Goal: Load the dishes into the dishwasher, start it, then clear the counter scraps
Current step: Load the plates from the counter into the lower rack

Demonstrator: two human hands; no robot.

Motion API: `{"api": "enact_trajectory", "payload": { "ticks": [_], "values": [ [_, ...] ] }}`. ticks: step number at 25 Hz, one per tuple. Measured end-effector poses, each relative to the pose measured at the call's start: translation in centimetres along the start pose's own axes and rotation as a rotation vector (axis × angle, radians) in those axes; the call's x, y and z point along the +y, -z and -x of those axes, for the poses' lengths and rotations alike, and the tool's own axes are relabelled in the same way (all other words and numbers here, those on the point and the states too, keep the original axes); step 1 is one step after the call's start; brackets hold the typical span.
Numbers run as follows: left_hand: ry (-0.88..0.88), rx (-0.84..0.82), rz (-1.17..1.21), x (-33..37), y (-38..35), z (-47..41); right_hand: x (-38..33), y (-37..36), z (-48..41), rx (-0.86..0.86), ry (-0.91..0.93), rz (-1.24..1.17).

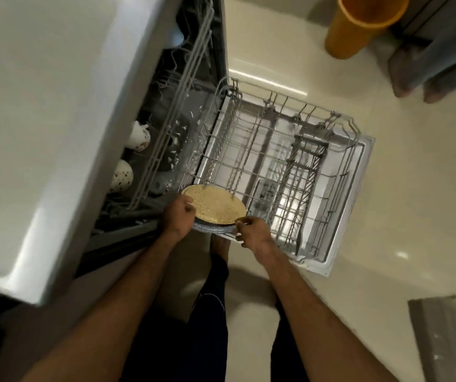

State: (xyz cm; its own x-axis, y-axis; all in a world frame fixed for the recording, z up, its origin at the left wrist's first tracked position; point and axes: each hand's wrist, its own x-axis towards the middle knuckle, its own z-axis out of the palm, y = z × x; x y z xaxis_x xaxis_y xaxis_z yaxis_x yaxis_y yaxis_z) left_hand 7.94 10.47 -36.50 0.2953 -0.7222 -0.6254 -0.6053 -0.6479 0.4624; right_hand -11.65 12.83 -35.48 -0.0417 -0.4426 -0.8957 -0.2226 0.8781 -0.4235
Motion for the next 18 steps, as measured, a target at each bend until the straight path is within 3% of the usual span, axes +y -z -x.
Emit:
{"api": "enact_trajectory", "payload": {
  "ticks": [7, 13, 18],
  "values": [
    [-0.067, 0.055, 0.145, 6.8, 8.6, 15.9, -8.2, 1.6, 14.4, -0.119, 0.256, 0.246],
    [-0.058, 0.453, 0.265, 7.4, 21.6, 31.7, -14.1, -4.7, 32.2, -0.406, 0.627, 0.392],
    [-0.041, 0.784, 0.391, 0.3, 29.4, 42.1, -12.3, -15.0, 42.8, -0.680, 0.821, 0.524]
  ]
}}
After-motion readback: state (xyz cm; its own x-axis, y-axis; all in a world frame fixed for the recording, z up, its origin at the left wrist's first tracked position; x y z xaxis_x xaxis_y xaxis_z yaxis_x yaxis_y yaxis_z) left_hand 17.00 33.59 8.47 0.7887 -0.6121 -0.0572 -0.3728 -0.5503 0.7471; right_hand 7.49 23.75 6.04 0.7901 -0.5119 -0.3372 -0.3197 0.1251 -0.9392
